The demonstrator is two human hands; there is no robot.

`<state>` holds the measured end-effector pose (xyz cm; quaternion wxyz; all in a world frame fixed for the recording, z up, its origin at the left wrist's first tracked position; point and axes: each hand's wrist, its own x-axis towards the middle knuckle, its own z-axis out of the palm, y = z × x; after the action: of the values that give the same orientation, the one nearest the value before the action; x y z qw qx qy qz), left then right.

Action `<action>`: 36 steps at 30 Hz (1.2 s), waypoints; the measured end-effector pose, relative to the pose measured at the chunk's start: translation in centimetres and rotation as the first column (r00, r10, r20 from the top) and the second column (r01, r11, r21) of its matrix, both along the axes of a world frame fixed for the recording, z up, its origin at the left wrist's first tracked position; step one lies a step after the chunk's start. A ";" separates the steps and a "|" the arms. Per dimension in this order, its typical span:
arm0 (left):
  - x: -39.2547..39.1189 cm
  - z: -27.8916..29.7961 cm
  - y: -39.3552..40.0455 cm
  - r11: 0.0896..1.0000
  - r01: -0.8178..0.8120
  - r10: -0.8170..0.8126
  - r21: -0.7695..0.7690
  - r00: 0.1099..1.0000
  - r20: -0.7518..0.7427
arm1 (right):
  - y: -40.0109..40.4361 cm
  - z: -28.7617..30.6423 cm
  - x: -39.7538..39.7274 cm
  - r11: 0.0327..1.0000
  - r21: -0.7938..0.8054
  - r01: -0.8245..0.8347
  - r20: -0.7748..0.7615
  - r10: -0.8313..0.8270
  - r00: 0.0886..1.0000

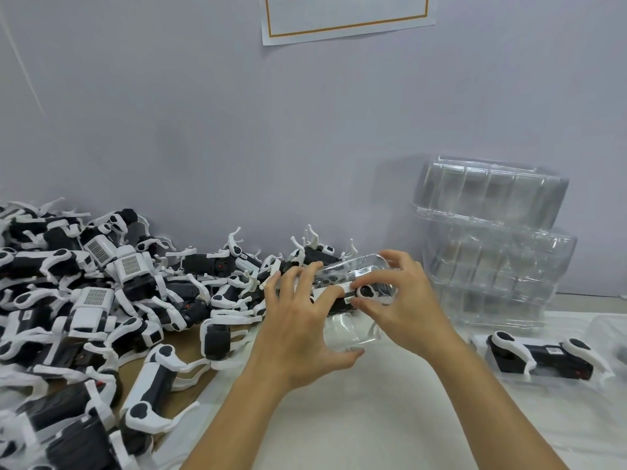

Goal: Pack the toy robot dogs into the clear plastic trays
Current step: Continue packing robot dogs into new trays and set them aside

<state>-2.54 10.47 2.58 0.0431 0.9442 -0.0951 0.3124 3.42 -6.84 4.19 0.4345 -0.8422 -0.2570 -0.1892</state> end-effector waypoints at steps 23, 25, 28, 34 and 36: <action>0.1 0.6 2.5 -0.592 -0.116 -0.590 -0.798 0.736 0.331 | 2.3 2.7 -2.1 0.927 0.248 -0.282 -0.026 0.297 0.955; 0.3 0.4 2.8 -0.633 -0.148 -0.596 -0.760 0.719 0.357 | 2.6 3.1 -2.5 0.948 0.145 -0.283 0.019 0.283 0.959; 0.3 0.4 3.0 -0.635 -0.145 -0.612 -0.759 0.694 0.379 | 2.9 3.4 -2.9 0.962 0.027 -0.272 0.077 0.269 0.960; 0.1 0.3 3.2 -0.633 -0.181 -0.633 -0.753 0.682 0.368 | 3.9 3.3 -3.4 0.957 -0.025 -0.289 0.124 0.289 0.949; 0.2 0.1 3.4 -0.632 -0.162 -0.620 -0.758 0.692 0.370 | 3.9 3.3 -3.4 0.959 -0.070 -0.274 0.132 0.281 0.950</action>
<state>-2.33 13.85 2.66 0.9353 0.3465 -0.0600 -0.0387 0.06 -2.92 7.48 0.4160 -0.7930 -0.4076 -0.1786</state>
